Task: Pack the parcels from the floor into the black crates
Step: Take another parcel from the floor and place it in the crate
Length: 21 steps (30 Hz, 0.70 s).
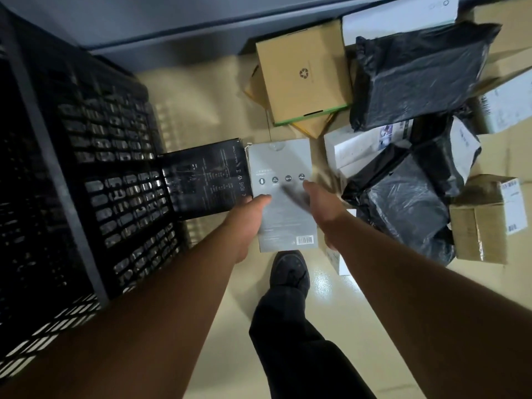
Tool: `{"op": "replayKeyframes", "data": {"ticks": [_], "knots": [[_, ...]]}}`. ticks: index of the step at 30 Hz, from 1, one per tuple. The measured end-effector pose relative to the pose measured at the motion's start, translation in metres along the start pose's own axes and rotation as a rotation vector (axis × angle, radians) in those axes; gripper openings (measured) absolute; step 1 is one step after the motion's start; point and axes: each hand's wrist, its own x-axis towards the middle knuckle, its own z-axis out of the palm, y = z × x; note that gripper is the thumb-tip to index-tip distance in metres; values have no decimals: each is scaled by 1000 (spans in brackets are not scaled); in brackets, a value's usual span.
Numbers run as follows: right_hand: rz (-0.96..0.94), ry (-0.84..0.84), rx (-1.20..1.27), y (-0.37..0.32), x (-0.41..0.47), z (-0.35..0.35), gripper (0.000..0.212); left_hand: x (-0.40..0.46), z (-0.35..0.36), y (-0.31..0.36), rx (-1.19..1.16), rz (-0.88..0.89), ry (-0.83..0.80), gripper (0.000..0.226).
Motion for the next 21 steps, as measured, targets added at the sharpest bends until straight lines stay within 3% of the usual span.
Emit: {"op": "replayKeyframes", "data": {"ticks": [3,8,10,13,15,18,21], "knots": [[-50,62,-60,2,-26,-2,58,-25,-5,-4,-19,3,-51,65],[-63,104,29,-12,-84,-10,93,-80,-23,-2,-20,37,-89,64],[-65,117,65,-22,-104,-9,89,-102,-35,5,-17,68,-115,57],[-86,79,137,-33,-137,3,60,-129,-57,12,-72,114,-141,54],[-80,49,172,-38,-158,16,52,-147,-73,15,-119,128,-127,52],[-138,49,196,-40,-189,31,47,-174,-96,15,-143,167,-121,47],[-183,101,125,-36,-222,47,58,-201,-118,6,-155,203,-131,45]]}}
